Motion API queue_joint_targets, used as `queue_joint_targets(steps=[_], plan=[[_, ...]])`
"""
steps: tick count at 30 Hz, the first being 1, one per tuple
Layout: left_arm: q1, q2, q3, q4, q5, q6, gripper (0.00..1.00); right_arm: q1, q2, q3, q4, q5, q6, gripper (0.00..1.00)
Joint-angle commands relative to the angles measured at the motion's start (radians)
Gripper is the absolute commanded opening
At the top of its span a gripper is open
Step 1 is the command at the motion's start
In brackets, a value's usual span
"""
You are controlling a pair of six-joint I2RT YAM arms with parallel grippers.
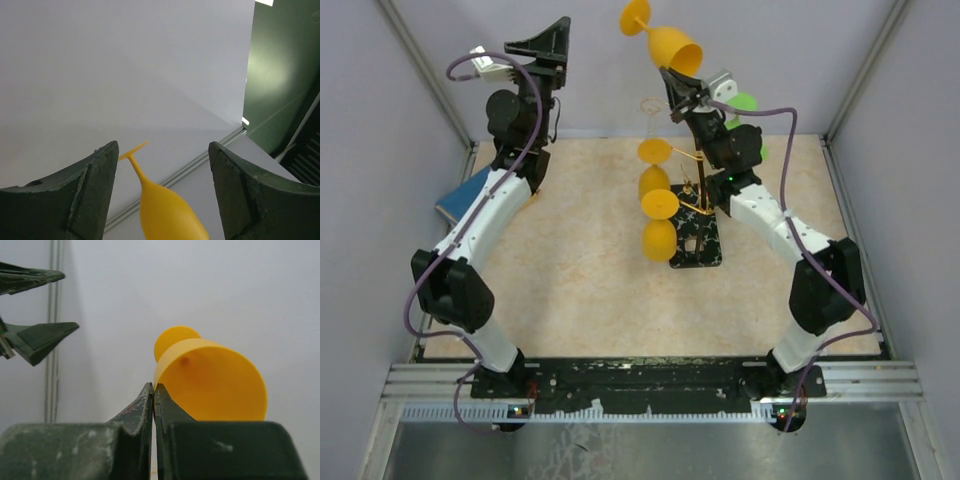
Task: Place the wine glass upside down on the wine glass rack
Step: Pick up the wine glass at the center of the board, then turn the wine glass upside down at the wine rack.
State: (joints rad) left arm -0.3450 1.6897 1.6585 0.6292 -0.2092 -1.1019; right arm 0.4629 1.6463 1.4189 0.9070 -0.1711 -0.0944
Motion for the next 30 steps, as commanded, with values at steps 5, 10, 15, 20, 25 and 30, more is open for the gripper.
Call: queue_joint_targets(steps=[5, 10, 15, 20, 25, 30], plan=[[0.003, 0.039, -0.001, 0.037, 0.116, -0.21, 0.74, 0.076, 0.088, 0.074, 0.178, -0.057, 0.02, 0.0], [0.005, 0.073, 0.02, 0.027, 0.184, -0.281, 0.69, 0.098, 0.129, 0.124, 0.178, -0.088, 0.034, 0.0], [0.005, 0.077, 0.031, 0.001, 0.194, -0.269, 0.68, 0.116, 0.137, 0.137, 0.173, -0.088, -0.003, 0.0], [0.005, 0.082, 0.035, -0.015, 0.193, -0.263, 0.69, 0.118, 0.137, 0.15, 0.16, -0.1, -0.012, 0.0], [0.005, 0.106, 0.05, -0.004, 0.207, -0.289, 0.67, 0.118, 0.119, 0.139, 0.126, -0.117, -0.045, 0.0], [0.006, 0.132, 0.101, -0.005, 0.247, -0.288, 0.65, 0.118, 0.1, 0.116, 0.106, -0.167, -0.059, 0.0]])
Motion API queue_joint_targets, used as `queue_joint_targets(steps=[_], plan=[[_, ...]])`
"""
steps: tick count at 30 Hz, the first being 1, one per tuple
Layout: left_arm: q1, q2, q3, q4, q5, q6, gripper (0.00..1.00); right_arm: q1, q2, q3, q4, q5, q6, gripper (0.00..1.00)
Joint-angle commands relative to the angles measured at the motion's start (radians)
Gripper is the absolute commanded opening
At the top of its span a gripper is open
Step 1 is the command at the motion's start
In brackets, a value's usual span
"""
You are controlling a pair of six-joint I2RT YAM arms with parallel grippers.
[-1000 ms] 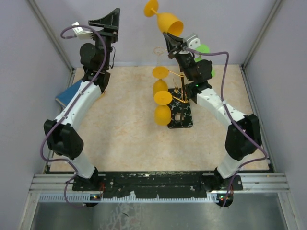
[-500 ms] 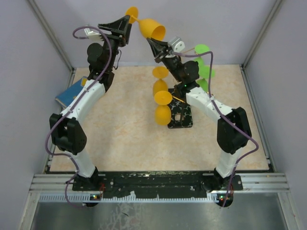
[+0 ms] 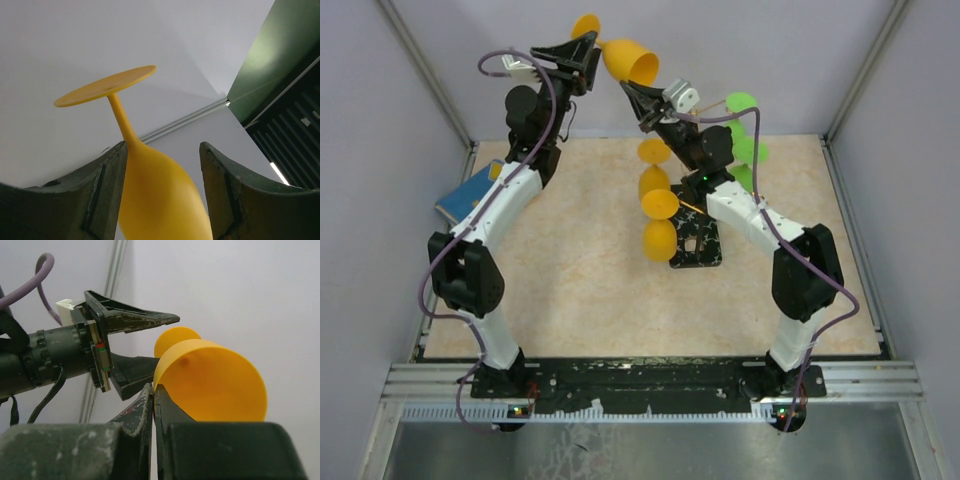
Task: Place the wine glass upside down on the wine glass rack
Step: Turn the wine glass upside down at the wine rack.
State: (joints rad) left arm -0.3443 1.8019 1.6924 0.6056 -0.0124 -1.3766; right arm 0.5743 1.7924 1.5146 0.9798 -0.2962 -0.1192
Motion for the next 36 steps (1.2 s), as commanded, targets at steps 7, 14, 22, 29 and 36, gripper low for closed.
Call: queue_joint_targets(steps=[7, 14, 22, 29, 36], plan=[[0.006, 0.039, 0.082, -0.007, 0.096, -0.057, 0.58, 0.007, -0.059, 0.0, 0.04, -0.087, -0.056, 0.0], [0.008, 0.031, 0.071, -0.011, 0.097, -0.066, 0.54, 0.007, -0.067, -0.042, 0.102, -0.137, -0.078, 0.0], [0.009, 0.033, 0.07, -0.006, 0.097, -0.067, 0.47, 0.007, -0.068, -0.044, 0.094, -0.184, -0.088, 0.0], [0.008, 0.043, 0.07, 0.016, 0.103, -0.072, 0.2, 0.007, -0.068, -0.04, 0.081, -0.192, -0.1, 0.0], [0.011, 0.047, 0.056, 0.072, 0.091, -0.067, 0.04, 0.007, -0.081, -0.066, 0.068, -0.188, -0.123, 0.05]])
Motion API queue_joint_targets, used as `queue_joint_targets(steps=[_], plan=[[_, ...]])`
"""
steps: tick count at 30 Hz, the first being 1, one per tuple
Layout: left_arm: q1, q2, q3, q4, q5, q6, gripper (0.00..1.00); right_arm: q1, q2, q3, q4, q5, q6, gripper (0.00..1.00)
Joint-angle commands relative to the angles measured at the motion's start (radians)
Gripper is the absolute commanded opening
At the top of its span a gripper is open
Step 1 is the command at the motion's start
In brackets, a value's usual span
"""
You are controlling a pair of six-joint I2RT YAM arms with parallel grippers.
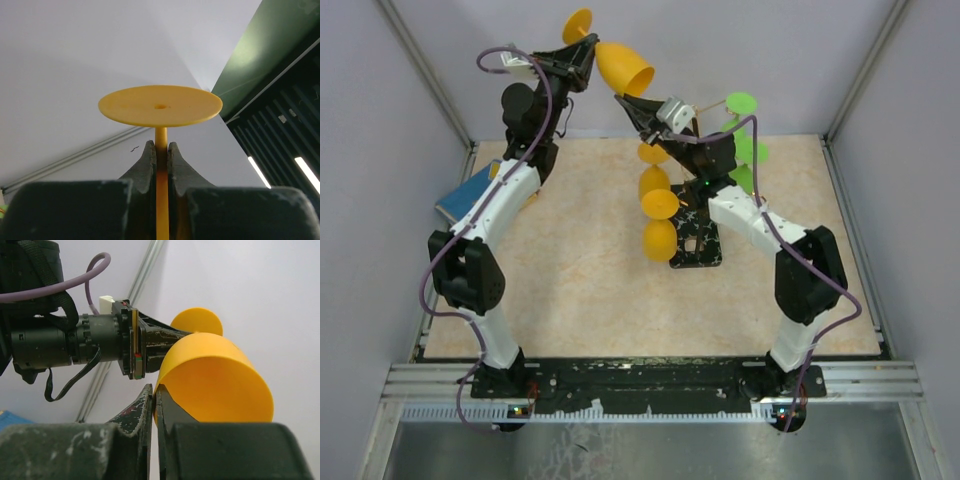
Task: Place the wine glass upside down on the wine glass rack
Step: Turn the wine glass upside down at the wine rack.
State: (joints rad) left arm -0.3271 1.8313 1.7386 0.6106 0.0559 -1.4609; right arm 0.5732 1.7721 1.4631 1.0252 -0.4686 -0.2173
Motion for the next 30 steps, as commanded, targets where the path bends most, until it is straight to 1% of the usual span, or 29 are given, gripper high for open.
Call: queue_joint_targets(steps=[1, 3, 5, 6, 11, 14, 15, 18, 21, 24, 25, 28, 30], plan=[[-0.005, 0.019, 0.01, 0.075, 0.023, 0.023, 0.02, 0.008, -0.065, -0.021, 0.022, -0.007, -0.029, 0.12], [-0.002, 0.019, 0.012, 0.089, 0.019, 0.037, 0.0, 0.008, -0.071, -0.027, 0.013, 0.005, -0.035, 0.24], [0.005, 0.023, 0.015, 0.112, 0.014, 0.057, 0.0, 0.008, -0.08, -0.031, 0.001, 0.02, -0.043, 0.34], [0.01, 0.025, 0.019, 0.126, 0.011, 0.065, 0.0, 0.008, -0.083, -0.031, -0.004, 0.029, -0.047, 0.36], [0.04, 0.034, 0.038, 0.197, -0.001, 0.125, 0.0, 0.008, -0.107, -0.034, -0.032, 0.063, -0.077, 0.45], [0.072, 0.036, 0.063, 0.258, -0.01, 0.189, 0.0, 0.008, -0.111, -0.029, -0.057, 0.088, -0.097, 0.49], [0.084, 0.035, 0.07, 0.28, -0.009, 0.218, 0.0, 0.009, -0.137, -0.024, -0.074, 0.105, -0.104, 0.5], [0.126, 0.02, 0.08, 0.343, 0.006, 0.372, 0.0, 0.008, -0.162, -0.014, -0.144, 0.16, -0.128, 0.54], [0.162, -0.008, 0.064, 0.378, 0.049, 0.552, 0.0, 0.008, -0.167, 0.009, -0.232, 0.26, -0.139, 0.55], [0.188, -0.038, 0.024, 0.398, 0.131, 0.707, 0.0, 0.005, -0.159, 0.058, -0.335, 0.396, -0.153, 0.58], [0.195, -0.044, 0.009, 0.409, 0.177, 0.749, 0.0, 0.004, -0.153, 0.083, -0.382, 0.449, -0.161, 0.61], [0.204, -0.061, -0.03, 0.422, 0.341, 0.862, 0.0, -0.019, -0.129, 0.201, -0.546, 0.564, -0.151, 0.71], [0.202, -0.074, -0.053, 0.422, 0.476, 0.944, 0.0, -0.063, -0.051, 0.327, -0.699, 0.627, -0.107, 0.76]])
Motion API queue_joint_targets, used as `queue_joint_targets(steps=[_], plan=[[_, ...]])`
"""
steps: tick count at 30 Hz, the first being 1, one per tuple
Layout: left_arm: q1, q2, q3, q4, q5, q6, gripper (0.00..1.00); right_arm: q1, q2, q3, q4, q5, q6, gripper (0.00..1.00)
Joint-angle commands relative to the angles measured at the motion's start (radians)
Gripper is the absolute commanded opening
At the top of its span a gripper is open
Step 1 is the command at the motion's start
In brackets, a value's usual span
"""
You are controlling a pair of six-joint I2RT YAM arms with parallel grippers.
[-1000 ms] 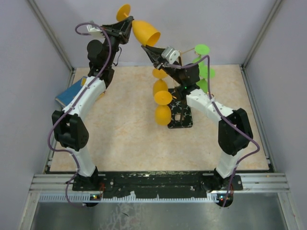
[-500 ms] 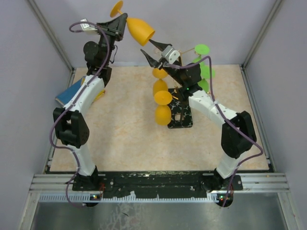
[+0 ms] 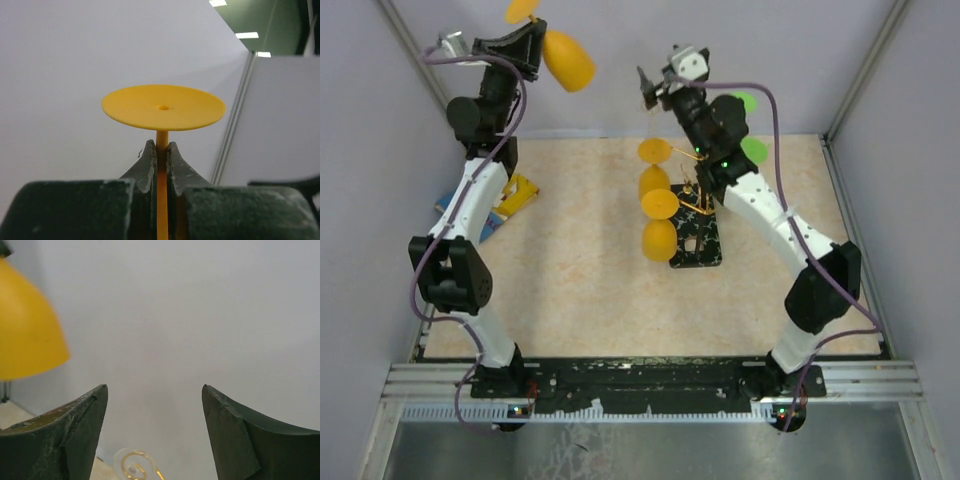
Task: Place the wine glass upside down on the wine glass rack
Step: Turn the wine glass upside down at the wine rack.
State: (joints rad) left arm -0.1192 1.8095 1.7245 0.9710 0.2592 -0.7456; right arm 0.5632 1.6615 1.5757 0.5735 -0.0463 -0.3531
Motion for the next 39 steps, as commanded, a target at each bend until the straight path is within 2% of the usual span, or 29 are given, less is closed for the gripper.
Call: queue_joint_targets(steps=[1, 4, 8, 11, 13, 15, 21, 26, 33, 39], plan=[[-0.007, -0.061, -0.056, 0.059, 0.324, 0.239, 0.0, -0.077, 0.087, 0.279, -0.329, 0.232, 0.061, 0.78], [-0.028, -0.116, -0.126, 0.054, 0.483, 0.331, 0.0, -0.145, 0.154, 0.451, -0.556, 0.308, 0.162, 0.85], [-0.126, -0.224, -0.199, -0.057, 0.585, 0.548, 0.0, -0.209, 0.198, 0.557, -0.692, 0.409, 0.202, 0.99], [-0.209, -0.304, -0.222, -0.206, 0.607, 0.731, 0.0, -0.25, 0.197, 0.561, -0.743, 0.458, 0.224, 0.99], [-0.246, -0.356, -0.241, -0.233, 0.619, 0.771, 0.0, -0.282, 0.193, 0.547, -0.778, 0.471, 0.258, 0.99], [-0.265, -0.397, -0.273, -0.168, 0.639, 0.727, 0.0, -0.311, 0.185, 0.521, -0.801, 0.472, 0.287, 0.99], [-0.322, -0.457, -0.371, 0.059, 0.723, 0.448, 0.0, -0.346, 0.15, 0.443, -0.796, 0.524, 0.255, 0.99], [-0.413, -0.447, -0.464, 0.107, 0.737, 0.382, 0.0, -0.394, 0.151, 0.478, -0.87, 0.534, 0.302, 0.99], [-0.53, -0.347, -0.404, 0.127, 0.77, 0.366, 0.0, -0.49, 0.153, 0.514, -0.959, 0.547, 0.34, 0.99], [-0.629, -0.212, -0.327, 0.244, 0.801, 0.231, 0.0, -0.542, 0.125, 0.457, -0.98, 0.564, 0.354, 0.99]])
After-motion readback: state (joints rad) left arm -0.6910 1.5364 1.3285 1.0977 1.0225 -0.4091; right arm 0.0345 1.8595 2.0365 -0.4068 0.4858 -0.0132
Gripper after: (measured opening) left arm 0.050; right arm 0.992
